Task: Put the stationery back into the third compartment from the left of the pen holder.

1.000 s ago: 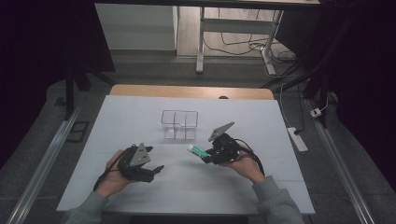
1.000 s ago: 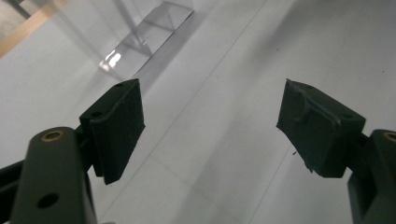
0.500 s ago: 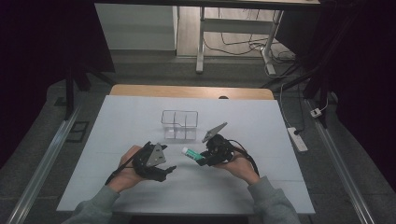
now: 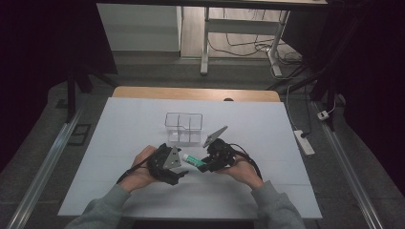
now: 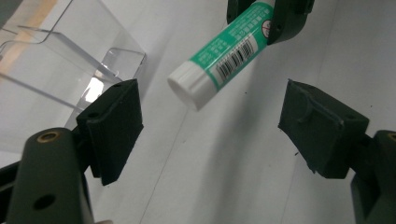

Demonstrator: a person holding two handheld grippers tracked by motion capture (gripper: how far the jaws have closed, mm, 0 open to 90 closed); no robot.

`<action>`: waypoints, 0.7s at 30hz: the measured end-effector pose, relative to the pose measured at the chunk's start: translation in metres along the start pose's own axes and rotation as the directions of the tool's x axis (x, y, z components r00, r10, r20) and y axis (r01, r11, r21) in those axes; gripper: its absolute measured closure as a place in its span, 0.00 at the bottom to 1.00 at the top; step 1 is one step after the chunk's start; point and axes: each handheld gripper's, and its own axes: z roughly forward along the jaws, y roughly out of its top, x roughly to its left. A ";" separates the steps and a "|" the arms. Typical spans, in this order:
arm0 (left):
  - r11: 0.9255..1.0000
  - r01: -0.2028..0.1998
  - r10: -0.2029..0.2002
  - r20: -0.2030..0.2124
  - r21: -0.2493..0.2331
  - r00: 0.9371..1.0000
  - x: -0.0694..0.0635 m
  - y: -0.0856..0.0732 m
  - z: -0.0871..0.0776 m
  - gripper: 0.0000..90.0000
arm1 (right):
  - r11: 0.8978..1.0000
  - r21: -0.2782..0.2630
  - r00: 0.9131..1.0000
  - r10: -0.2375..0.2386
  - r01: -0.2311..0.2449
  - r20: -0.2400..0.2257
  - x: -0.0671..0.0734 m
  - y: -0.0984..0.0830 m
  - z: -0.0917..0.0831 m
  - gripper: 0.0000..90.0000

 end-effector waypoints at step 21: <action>0.981 -0.176 0.173 0.036 0.085 0.984 -0.013 0.011 0.021 0.51 | 0.998 0.043 0.997 -0.032 0.036 -0.077 0.007 0.005 0.009 0.72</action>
